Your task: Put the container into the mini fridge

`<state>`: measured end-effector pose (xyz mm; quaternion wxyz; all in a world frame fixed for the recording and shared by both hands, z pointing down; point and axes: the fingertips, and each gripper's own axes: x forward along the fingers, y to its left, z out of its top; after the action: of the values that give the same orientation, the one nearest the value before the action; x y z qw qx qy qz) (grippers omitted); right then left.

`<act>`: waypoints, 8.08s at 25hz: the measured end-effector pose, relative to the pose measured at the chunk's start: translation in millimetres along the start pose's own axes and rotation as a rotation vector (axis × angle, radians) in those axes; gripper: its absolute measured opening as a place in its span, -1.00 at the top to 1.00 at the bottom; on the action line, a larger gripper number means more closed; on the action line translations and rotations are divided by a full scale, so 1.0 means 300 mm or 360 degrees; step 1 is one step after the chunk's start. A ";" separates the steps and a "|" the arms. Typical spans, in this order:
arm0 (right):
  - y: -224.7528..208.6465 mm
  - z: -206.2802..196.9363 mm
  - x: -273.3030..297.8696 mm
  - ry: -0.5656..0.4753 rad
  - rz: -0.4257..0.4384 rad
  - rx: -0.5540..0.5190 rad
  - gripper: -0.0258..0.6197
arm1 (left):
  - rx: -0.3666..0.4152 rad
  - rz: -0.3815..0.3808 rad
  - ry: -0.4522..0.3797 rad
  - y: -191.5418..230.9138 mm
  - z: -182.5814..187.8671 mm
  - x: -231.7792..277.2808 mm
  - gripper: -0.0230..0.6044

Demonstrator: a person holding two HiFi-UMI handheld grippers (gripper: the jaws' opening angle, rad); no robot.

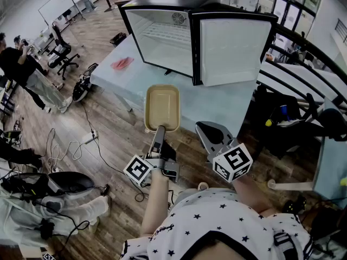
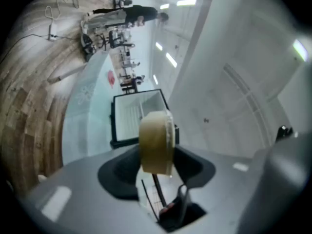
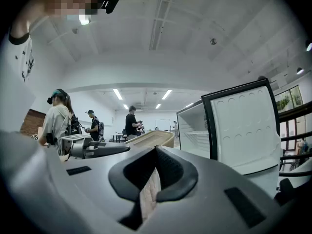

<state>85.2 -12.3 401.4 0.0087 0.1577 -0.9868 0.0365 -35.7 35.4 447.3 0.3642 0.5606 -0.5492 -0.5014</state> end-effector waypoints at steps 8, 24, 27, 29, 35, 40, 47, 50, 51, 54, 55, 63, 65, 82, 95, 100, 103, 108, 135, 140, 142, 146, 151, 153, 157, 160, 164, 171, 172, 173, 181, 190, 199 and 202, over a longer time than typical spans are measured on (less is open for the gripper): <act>0.008 0.004 -0.018 -0.0006 0.0016 -0.0006 0.86 | -0.0019 -0.0002 -0.0019 -0.014 -0.012 -0.013 0.25; -0.015 -0.004 -0.078 -0.0011 0.0070 0.0026 0.85 | -0.0004 0.0004 -0.0043 -0.046 -0.077 -0.010 0.25; -0.025 0.003 -0.080 -0.0009 0.0073 0.0035 0.85 | 0.0006 0.0010 -0.0056 -0.049 -0.075 -0.008 0.25; -0.037 0.005 -0.071 -0.0009 0.0077 0.0040 0.85 | -0.0002 0.0017 -0.0066 -0.046 -0.072 0.005 0.25; -0.077 0.008 -0.004 -0.0012 0.0087 0.0023 0.85 | -0.0001 0.0003 -0.0070 -0.021 -0.029 0.078 0.25; -0.129 0.019 0.086 -0.0033 0.0054 0.0017 0.85 | -0.0006 -0.0005 -0.0047 0.015 0.031 0.162 0.25; -0.211 0.016 0.246 -0.0032 0.0018 0.0015 0.85 | -0.0009 0.0001 -0.0014 0.086 0.143 0.317 0.25; -0.239 0.021 0.336 -0.0032 0.0002 0.0009 0.85 | -0.0012 -0.0010 0.0020 0.117 0.201 0.390 0.25; -0.249 0.023 0.368 -0.0032 -0.0005 0.0009 0.85 | -0.0012 -0.0014 0.0032 0.124 0.223 0.416 0.25; -0.277 0.032 0.453 -0.0030 -0.0028 0.0007 0.85 | -0.0016 -0.0017 0.0057 0.142 0.286 0.488 0.25; -0.287 0.037 0.479 -0.0029 -0.0037 0.0005 0.85 | -0.0018 -0.0016 0.0064 0.148 0.306 0.512 0.25; -0.387 0.080 0.662 -0.0027 -0.0150 -0.0008 0.85 | -0.0034 -0.0026 0.0152 0.189 0.450 0.723 0.25; -0.409 0.092 0.703 -0.0029 -0.0182 -0.0008 0.85 | -0.0038 -0.0025 0.0183 0.195 0.479 0.774 0.25; -0.597 0.097 0.945 -0.0040 -0.0429 -0.0007 0.85 | -0.0109 -0.0027 0.0462 0.283 0.579 1.154 0.25; -0.701 0.092 1.015 -0.0046 -0.0593 -0.0005 0.85 | -0.0200 -0.0026 0.0653 0.324 0.565 1.370 0.25; -0.725 0.084 1.022 -0.0060 -0.0651 0.0008 0.85 | -0.0223 -0.0018 0.0707 0.337 0.546 1.427 0.25; -0.732 0.081 1.021 -0.0068 -0.0680 0.0009 0.85 | -0.0262 -0.0024 0.0734 0.340 0.529 1.456 0.25; -0.739 0.075 1.005 -0.0073 -0.0724 -0.0004 0.85 | -0.0296 -0.0031 0.0768 0.341 0.508 1.500 0.25; -0.766 0.071 1.022 -0.0071 -0.0743 0.0018 0.85 | -0.0283 -0.0052 0.0793 0.330 0.500 1.620 0.24; -0.754 0.071 1.022 -0.0071 -0.0736 0.0017 0.85 | -0.0240 -0.0098 0.0806 0.315 0.501 1.608 0.04; -0.747 0.067 1.025 -0.0065 -0.0724 0.0021 0.85 | -0.0250 -0.0092 0.0799 0.320 0.507 1.598 0.03; -0.736 0.065 1.035 -0.0048 -0.0690 0.0024 0.85 | -0.0202 -0.0102 0.0807 0.310 0.521 1.557 0.03; -0.731 0.083 1.030 -0.0052 -0.0655 0.0017 0.85 | 0.0143 -0.0159 0.0849 0.271 0.526 1.463 0.06; -0.712 0.094 1.023 -0.0064 -0.0636 0.0013 0.85 | 0.0287 -0.0174 0.0846 0.256 0.523 1.422 0.23; -0.644 0.084 1.002 -0.0064 -0.0594 0.0024 0.85 | 0.0532 -0.0147 0.0810 0.255 0.518 1.325 0.70; -0.592 0.073 0.970 -0.0058 -0.0573 0.0033 0.85 | 0.0735 -0.0139 0.0825 0.245 0.493 1.240 0.87; -0.525 0.062 0.890 -0.0053 -0.0563 0.0038 0.85 | 0.0951 -0.0126 0.0852 0.231 0.429 1.110 0.91; -0.389 0.038 0.730 -0.0032 -0.0558 0.0052 0.85 | 0.1055 -0.0057 0.0887 0.225 0.329 0.877 0.91; -0.368 0.034 0.711 -0.0030 -0.0558 0.0053 0.85 | 0.1085 -0.0057 0.0893 0.220 0.320 0.844 0.91; -0.347 0.030 0.692 -0.0029 -0.0559 0.0055 0.85 | 0.1116 -0.0059 0.0899 0.213 0.310 0.811 0.91; -0.193 0.005 0.539 -0.0038 -0.0604 0.0065 0.85 | 0.1278 -0.0070 0.0954 0.171 0.230 0.582 0.91; -0.044 -0.009 0.388 -0.0053 -0.0652 0.0074 0.85 | 0.1287 -0.0050 0.0982 0.155 0.172 0.348 0.91; 0.075 -0.056 0.292 -0.0044 -0.0627 0.0063 0.85 | 0.1288 -0.0003 0.0977 0.174 0.132 0.167 0.91; 0.095 -0.057 0.267 -0.0044 -0.0626 0.0059 0.85 | 0.1289 0.0004 0.0988 0.173 0.118 0.127 0.91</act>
<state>0.4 -8.7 418.7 -0.0008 0.3480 -0.9362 0.0501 -86.8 -3.8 482.7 0.2643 0.7788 -0.5659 -0.0577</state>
